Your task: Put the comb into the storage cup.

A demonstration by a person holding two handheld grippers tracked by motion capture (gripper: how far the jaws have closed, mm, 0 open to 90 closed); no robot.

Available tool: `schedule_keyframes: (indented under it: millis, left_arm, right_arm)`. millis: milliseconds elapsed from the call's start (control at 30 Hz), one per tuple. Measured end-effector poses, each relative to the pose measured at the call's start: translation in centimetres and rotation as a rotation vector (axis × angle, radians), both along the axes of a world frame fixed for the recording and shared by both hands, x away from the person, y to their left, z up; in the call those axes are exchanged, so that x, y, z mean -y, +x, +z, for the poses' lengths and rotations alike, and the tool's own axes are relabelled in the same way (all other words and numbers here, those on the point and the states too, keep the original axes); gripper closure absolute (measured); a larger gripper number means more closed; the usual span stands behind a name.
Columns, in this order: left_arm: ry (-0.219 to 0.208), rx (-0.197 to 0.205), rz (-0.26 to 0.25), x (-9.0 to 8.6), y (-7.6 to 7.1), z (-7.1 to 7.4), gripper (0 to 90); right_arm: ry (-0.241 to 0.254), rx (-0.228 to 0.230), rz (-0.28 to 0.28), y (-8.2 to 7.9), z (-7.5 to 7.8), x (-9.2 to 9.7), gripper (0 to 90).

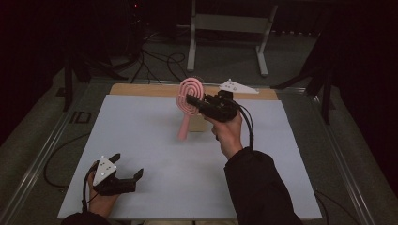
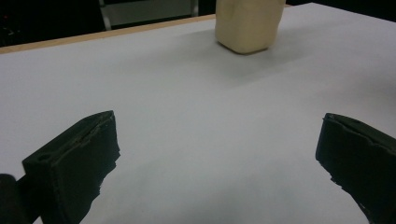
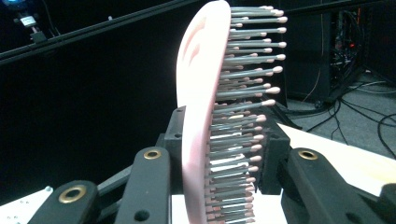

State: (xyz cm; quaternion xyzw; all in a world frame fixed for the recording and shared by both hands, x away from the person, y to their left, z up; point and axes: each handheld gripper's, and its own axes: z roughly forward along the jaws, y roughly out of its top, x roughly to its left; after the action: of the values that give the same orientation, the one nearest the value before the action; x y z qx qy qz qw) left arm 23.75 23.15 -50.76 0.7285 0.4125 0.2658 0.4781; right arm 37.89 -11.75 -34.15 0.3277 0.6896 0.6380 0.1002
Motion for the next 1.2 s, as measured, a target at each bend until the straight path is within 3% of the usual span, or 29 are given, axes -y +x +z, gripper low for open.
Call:
schedule_keyframes:
  millis: [1200]
  left_arm:
    - [0.0,0.001,0.002,0.0,0.0,0.0,0.2]
  right_arm:
    - [0.036,-0.006,-0.074,1.7,1.0,0.0,64.6]
